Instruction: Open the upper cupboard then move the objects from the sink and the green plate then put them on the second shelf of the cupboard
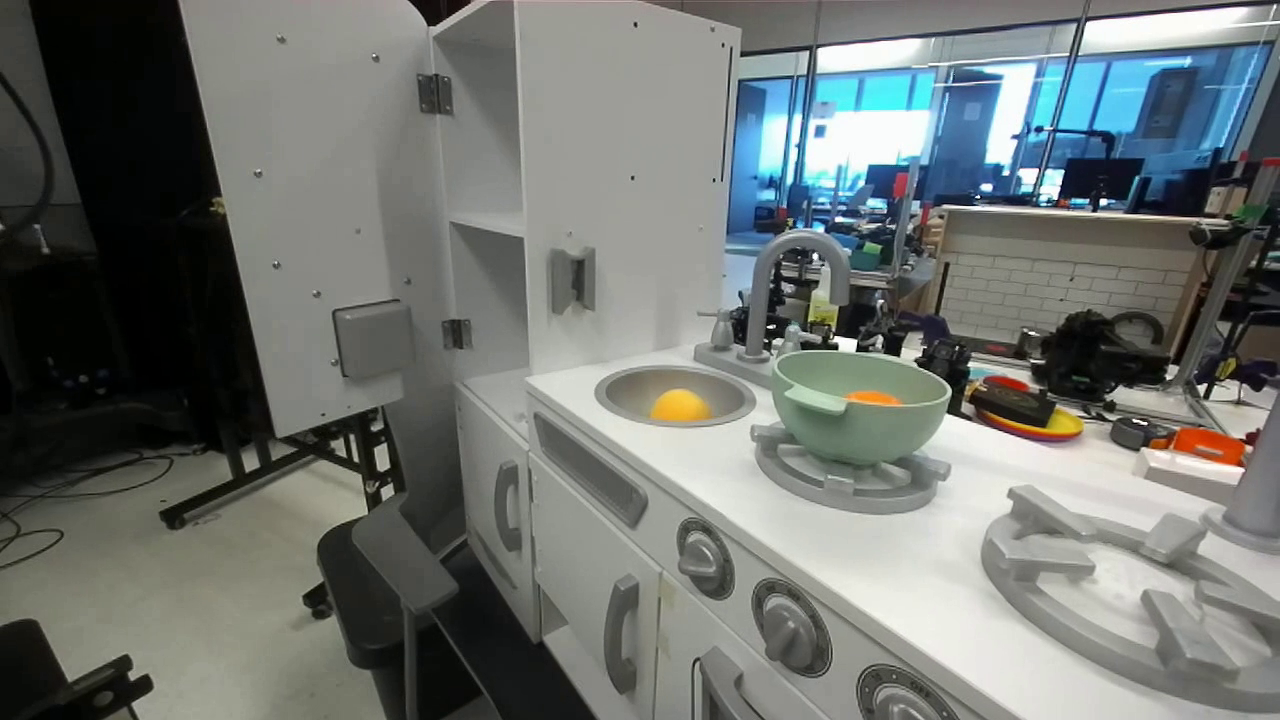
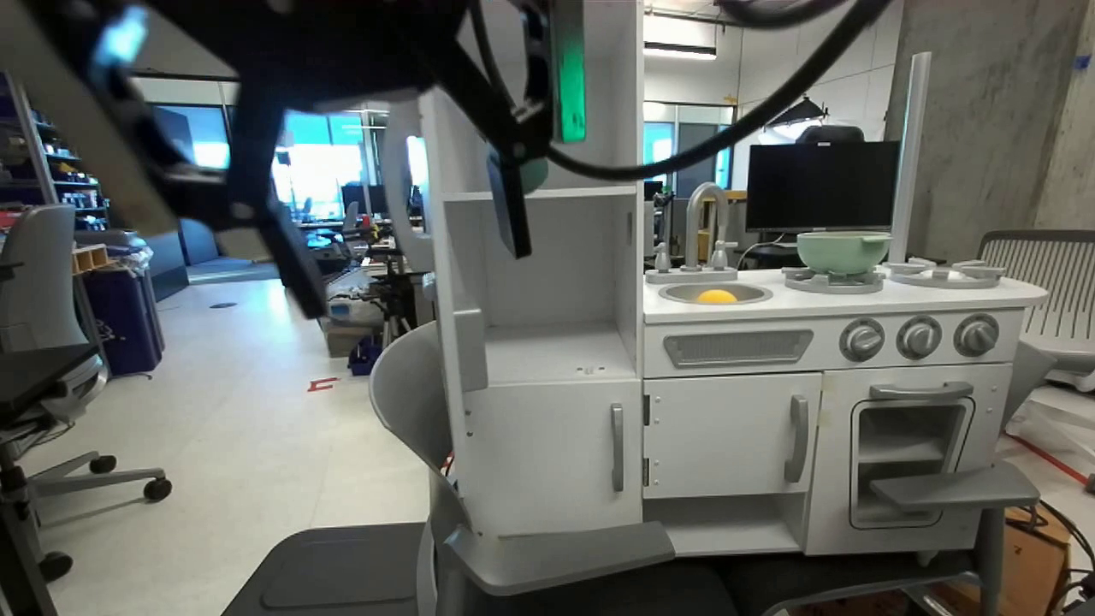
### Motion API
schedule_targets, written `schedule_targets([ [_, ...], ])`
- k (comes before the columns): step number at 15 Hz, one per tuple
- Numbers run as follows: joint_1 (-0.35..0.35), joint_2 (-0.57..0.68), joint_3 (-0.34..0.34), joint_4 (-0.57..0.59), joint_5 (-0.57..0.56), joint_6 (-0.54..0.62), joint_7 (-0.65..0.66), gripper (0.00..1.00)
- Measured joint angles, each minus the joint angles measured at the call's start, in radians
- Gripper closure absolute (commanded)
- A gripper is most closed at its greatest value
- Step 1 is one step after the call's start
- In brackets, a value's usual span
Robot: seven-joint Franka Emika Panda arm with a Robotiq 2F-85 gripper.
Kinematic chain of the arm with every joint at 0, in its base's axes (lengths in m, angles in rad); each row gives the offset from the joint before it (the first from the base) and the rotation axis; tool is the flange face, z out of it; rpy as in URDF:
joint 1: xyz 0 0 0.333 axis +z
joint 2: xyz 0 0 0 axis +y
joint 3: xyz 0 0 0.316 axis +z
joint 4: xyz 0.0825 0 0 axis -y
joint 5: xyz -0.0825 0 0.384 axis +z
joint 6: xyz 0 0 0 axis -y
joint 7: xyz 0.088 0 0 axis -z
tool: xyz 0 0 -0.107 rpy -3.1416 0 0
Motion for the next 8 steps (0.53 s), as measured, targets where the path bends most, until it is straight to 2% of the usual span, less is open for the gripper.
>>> schedule_targets([
  [2,0.006,-0.059,0.029,-0.012,0.065,-0.08,-0.071,0.0],
  [4,-0.008,-0.146,0.026,-0.017,0.118,-0.18,-0.156,0.0],
  [8,-0.109,-0.309,-0.028,-0.031,0.147,-0.279,-0.312,0.0],
])
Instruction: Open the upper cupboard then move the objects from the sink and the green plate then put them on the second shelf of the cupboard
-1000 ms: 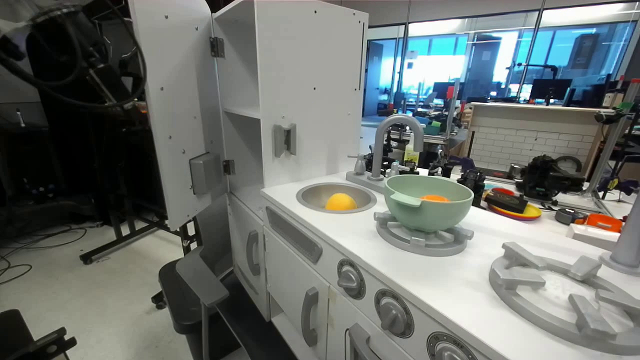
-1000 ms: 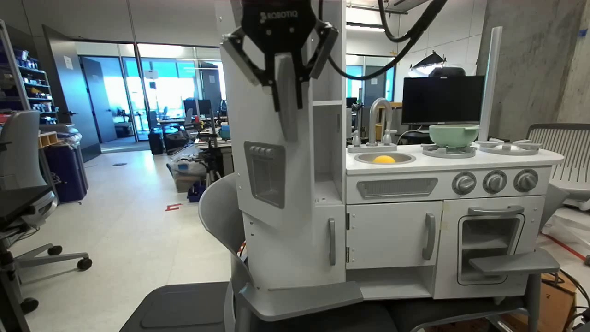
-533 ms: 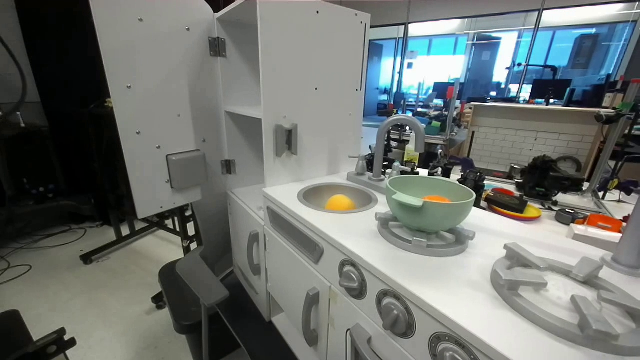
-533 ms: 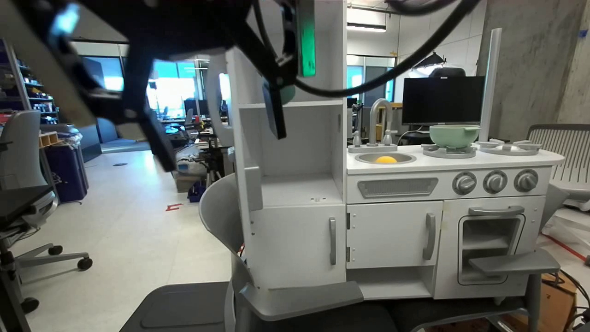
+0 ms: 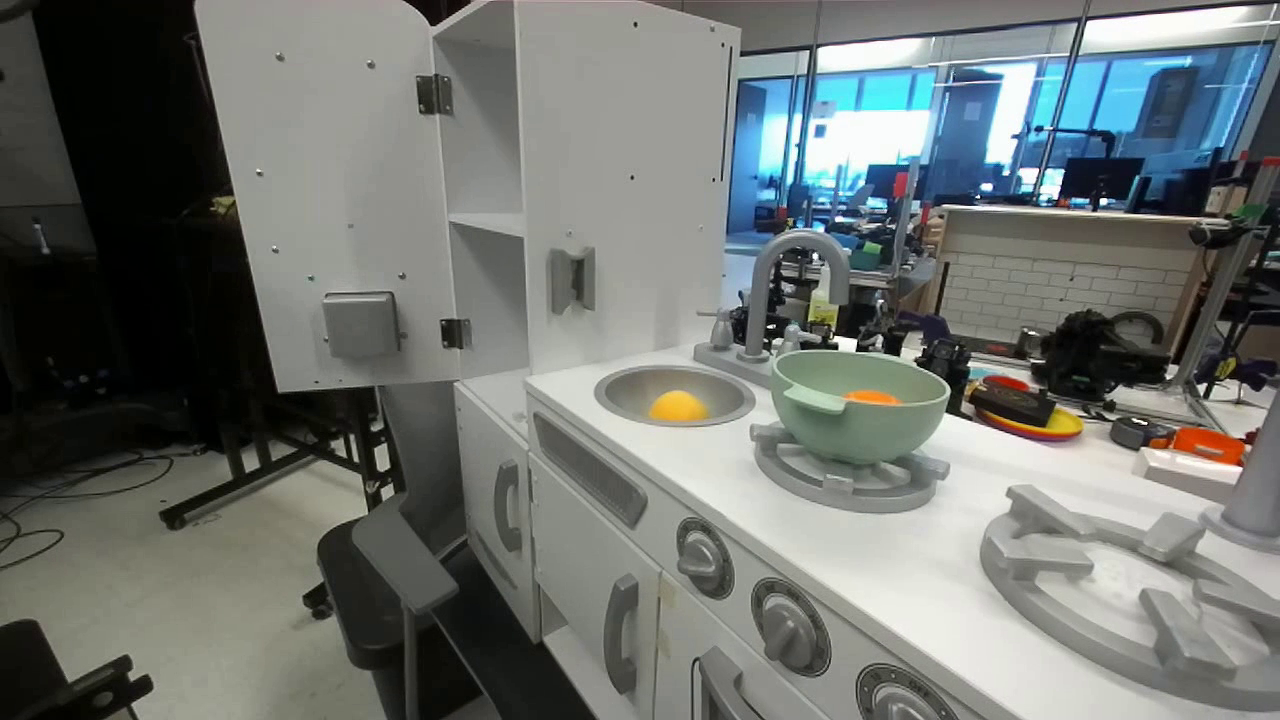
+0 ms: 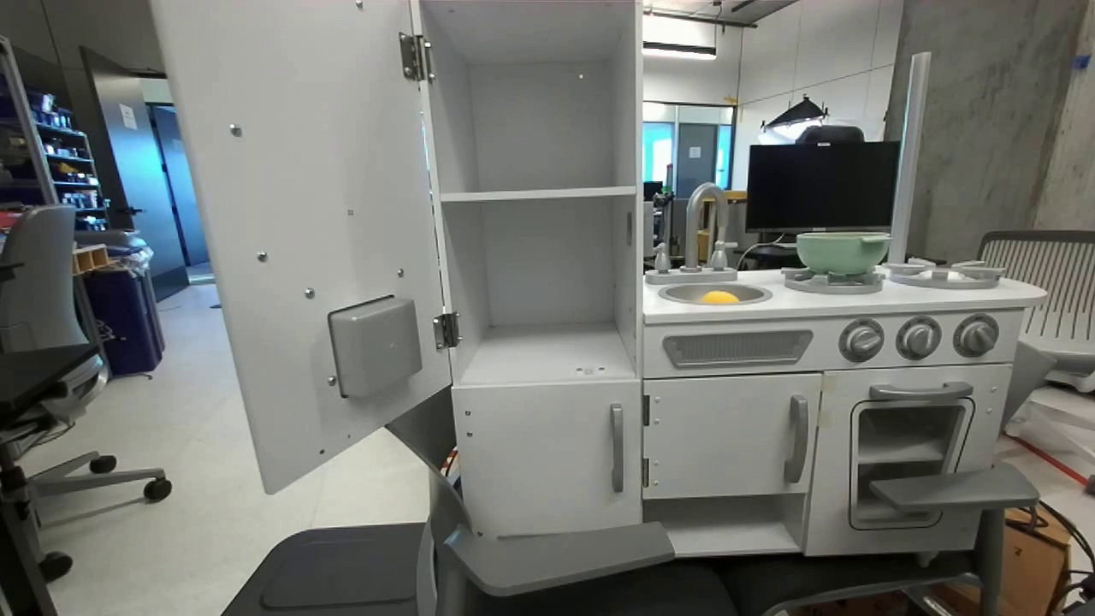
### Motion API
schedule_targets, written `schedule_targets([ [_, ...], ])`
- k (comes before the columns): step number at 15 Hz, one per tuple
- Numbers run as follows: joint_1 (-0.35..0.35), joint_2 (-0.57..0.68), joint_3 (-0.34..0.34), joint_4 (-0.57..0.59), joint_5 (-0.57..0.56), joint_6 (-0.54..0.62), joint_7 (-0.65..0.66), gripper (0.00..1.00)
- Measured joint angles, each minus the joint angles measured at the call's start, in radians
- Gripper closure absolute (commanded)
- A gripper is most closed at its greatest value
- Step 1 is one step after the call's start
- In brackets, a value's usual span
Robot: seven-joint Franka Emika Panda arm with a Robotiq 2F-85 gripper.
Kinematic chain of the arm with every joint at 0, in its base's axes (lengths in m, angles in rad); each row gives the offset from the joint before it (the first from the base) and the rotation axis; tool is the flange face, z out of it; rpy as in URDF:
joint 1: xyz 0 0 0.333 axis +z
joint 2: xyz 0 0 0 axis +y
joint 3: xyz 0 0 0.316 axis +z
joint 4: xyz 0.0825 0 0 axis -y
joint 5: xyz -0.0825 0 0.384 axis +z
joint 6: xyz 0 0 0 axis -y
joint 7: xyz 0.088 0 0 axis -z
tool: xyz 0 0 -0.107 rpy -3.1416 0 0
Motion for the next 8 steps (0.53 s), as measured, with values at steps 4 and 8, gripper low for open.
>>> schedule_targets([
  [4,-0.137,-0.039,-0.113,0.007,0.028,0.011,-0.22,0.0],
  [8,-0.27,0.05,-0.229,0.075,0.085,0.04,-0.48,0.0],
])
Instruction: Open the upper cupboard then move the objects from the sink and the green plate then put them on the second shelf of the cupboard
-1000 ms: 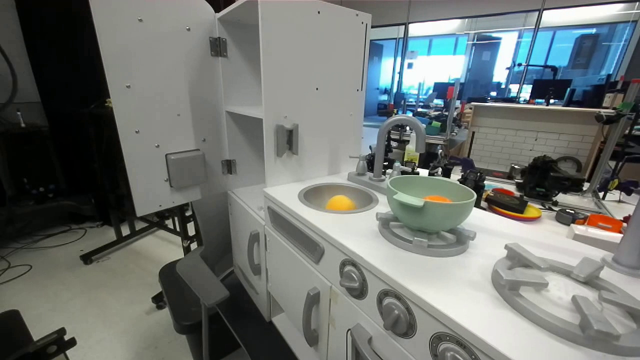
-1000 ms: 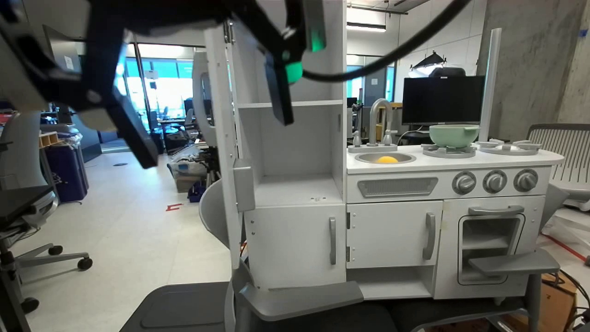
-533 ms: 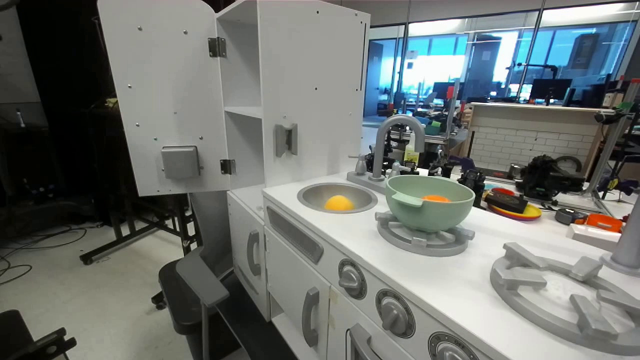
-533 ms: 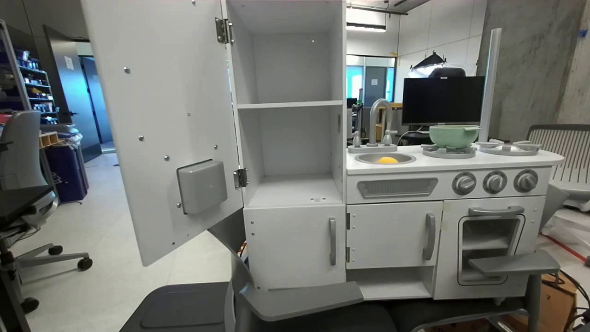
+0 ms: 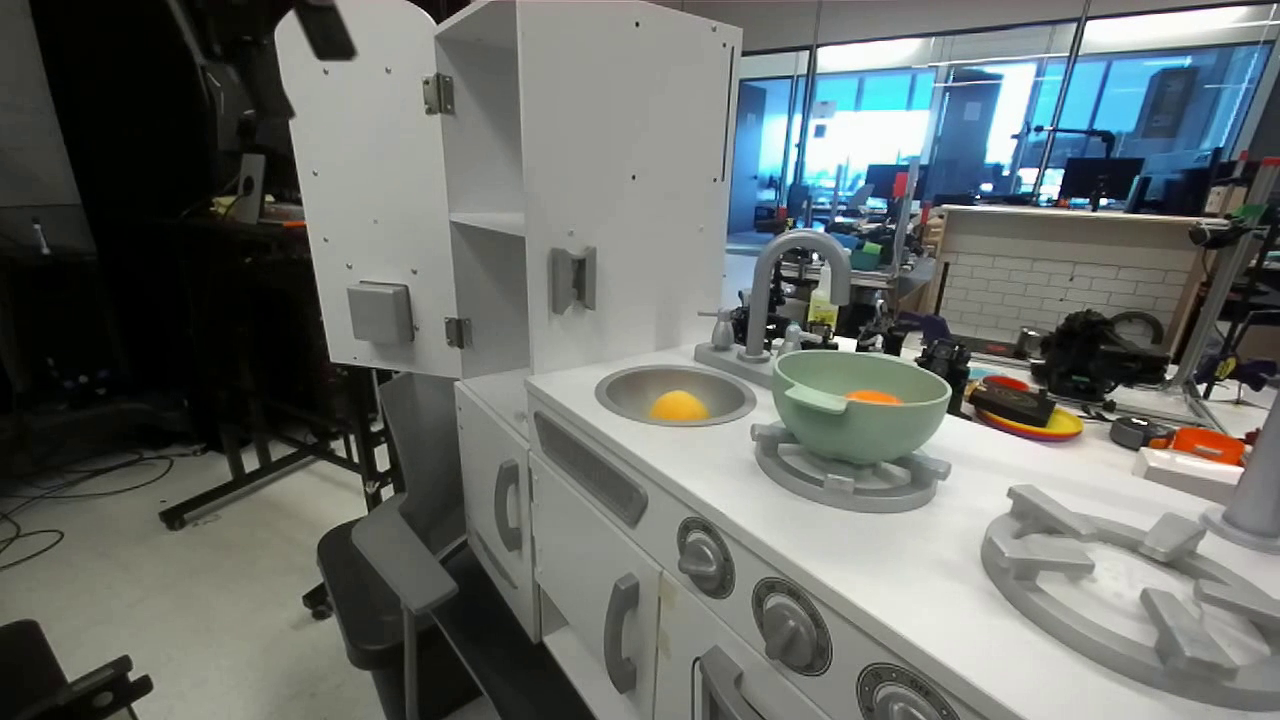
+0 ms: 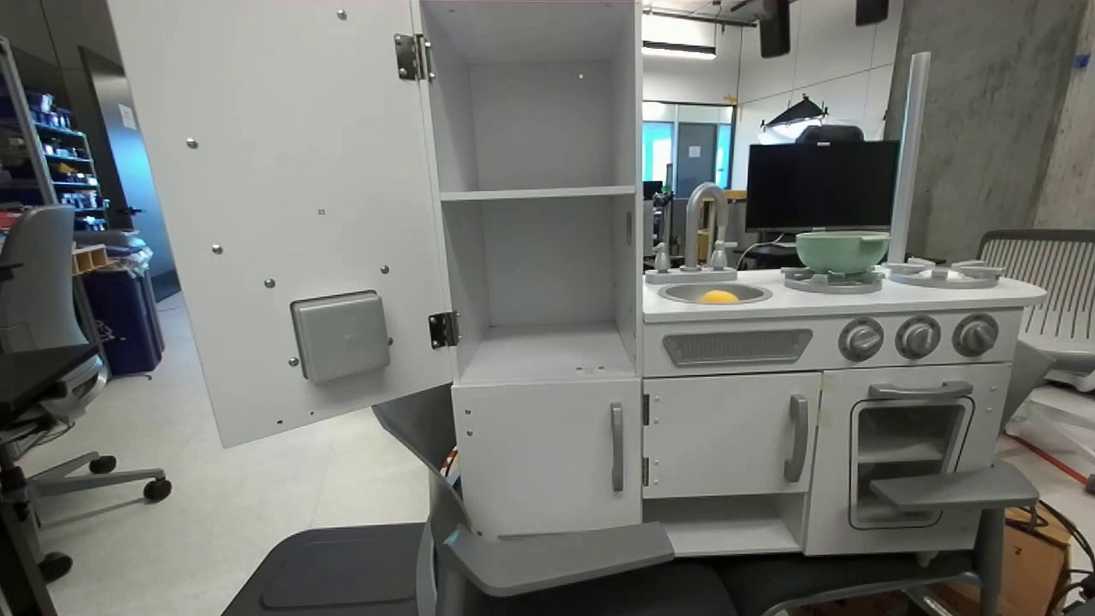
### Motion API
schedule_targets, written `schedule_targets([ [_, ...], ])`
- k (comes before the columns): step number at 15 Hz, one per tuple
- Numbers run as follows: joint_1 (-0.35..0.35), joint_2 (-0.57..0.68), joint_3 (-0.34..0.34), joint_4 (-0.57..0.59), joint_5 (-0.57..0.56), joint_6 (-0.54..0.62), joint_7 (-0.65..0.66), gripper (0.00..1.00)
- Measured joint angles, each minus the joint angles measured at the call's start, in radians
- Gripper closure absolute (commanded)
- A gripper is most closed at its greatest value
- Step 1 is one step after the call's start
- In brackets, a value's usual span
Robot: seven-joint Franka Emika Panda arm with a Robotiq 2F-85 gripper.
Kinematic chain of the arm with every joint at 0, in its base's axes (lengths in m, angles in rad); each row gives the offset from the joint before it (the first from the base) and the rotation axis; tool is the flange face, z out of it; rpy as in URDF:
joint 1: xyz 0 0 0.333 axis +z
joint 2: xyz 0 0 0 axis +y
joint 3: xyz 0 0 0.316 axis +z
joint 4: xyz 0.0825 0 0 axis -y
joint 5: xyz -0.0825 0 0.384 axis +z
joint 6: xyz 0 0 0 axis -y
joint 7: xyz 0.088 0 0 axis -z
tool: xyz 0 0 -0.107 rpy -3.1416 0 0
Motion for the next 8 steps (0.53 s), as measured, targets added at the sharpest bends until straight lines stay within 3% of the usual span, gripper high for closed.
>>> schedule_targets([
  [4,-0.091,0.17,-0.088,0.142,0.012,0.0,-0.252,0.0],
  [8,-0.118,0.334,-0.116,0.277,0.013,0.009,-0.355,0.0],
])
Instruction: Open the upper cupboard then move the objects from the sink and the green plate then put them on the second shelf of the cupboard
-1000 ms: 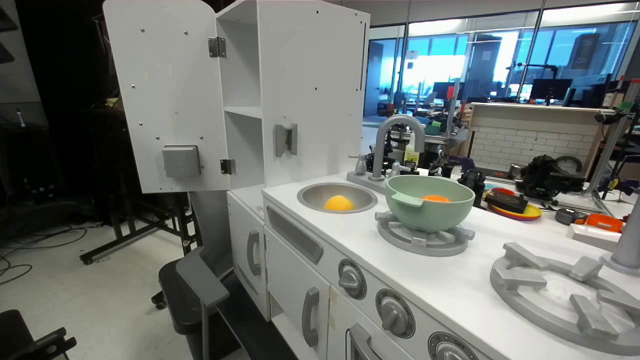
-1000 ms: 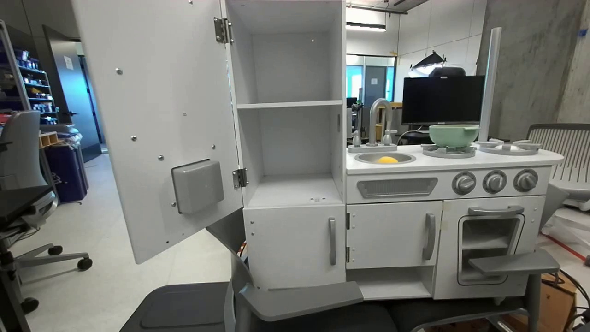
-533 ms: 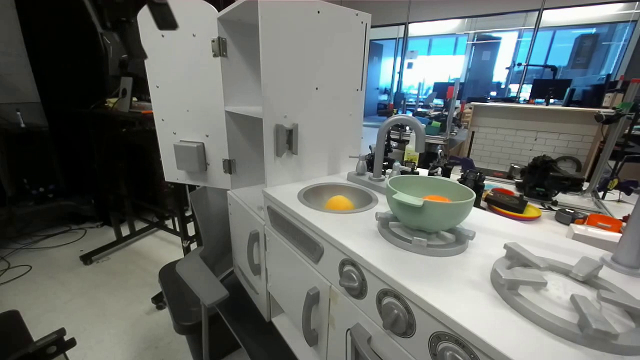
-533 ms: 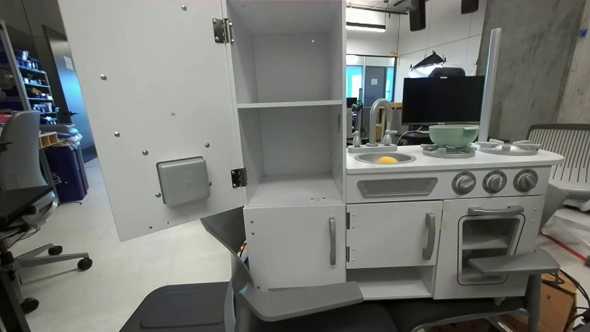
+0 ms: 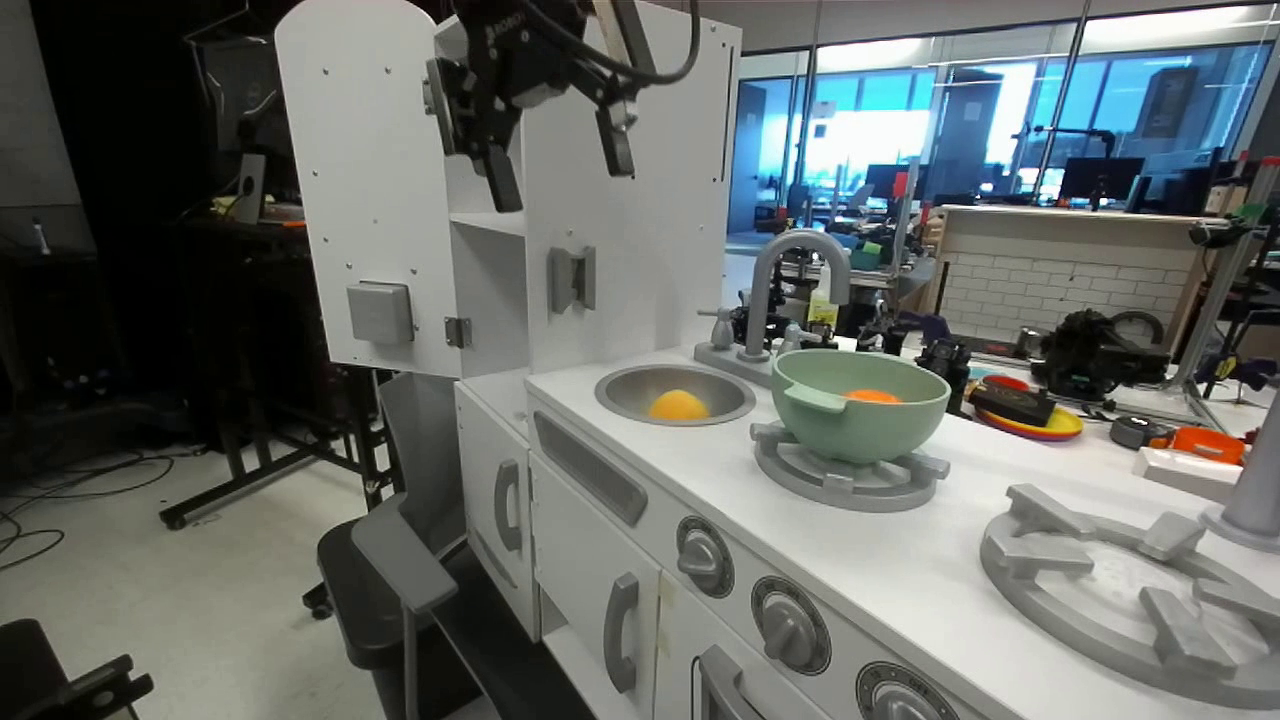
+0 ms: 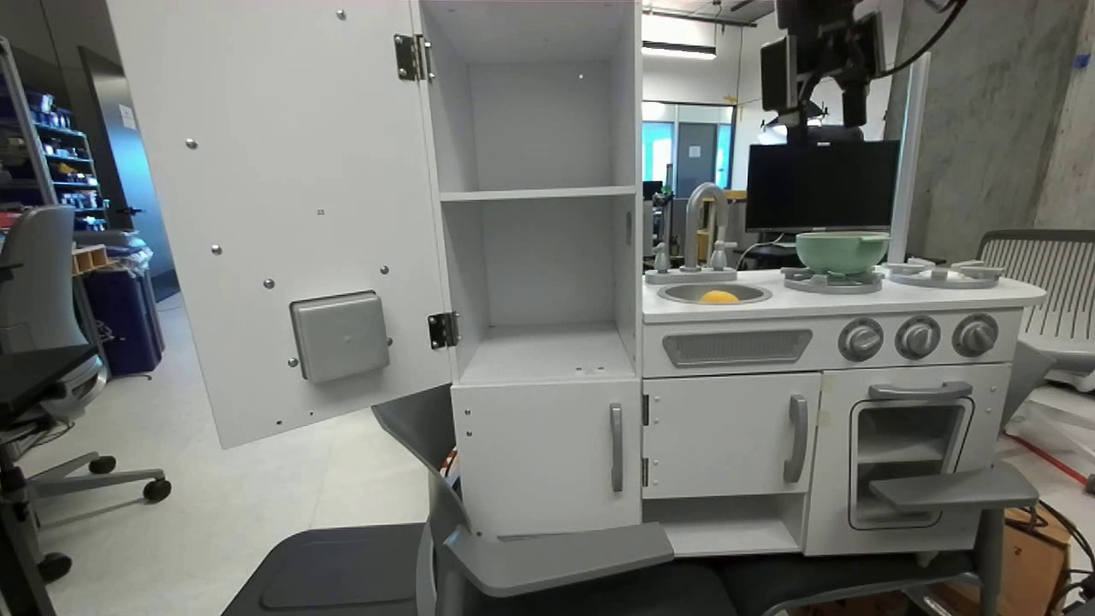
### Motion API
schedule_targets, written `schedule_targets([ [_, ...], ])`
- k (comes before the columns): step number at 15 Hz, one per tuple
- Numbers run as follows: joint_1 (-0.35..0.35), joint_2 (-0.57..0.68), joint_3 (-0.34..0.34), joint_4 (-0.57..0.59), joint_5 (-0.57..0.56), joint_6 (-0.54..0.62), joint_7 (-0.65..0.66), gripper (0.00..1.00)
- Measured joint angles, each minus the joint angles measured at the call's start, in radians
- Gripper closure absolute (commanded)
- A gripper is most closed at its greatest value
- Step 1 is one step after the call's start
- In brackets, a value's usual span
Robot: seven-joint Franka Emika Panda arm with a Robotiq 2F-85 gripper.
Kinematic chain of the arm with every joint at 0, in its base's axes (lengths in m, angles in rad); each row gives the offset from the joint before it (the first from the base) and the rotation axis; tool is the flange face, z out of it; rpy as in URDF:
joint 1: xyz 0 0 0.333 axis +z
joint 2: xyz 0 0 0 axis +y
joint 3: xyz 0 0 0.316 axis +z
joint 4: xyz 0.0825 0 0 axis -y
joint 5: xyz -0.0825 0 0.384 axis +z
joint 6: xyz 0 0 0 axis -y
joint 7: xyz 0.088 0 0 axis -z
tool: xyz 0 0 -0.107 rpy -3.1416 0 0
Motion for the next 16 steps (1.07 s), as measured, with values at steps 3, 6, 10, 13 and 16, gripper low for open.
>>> schedule_targets([
  [3,0.007,0.094,0.001,0.046,0.0,0.042,-0.001,0.0],
  [6,0.002,0.154,-0.007,0.069,0.001,0.092,-0.009,0.0],
  [10,-0.027,0.189,-0.031,0.101,0.039,0.138,-0.07,0.0],
  [13,-0.042,0.228,-0.034,0.131,0.079,0.156,-0.114,0.0],
  [16,-0.043,0.302,-0.033,0.185,0.112,0.167,-0.143,0.0],
])
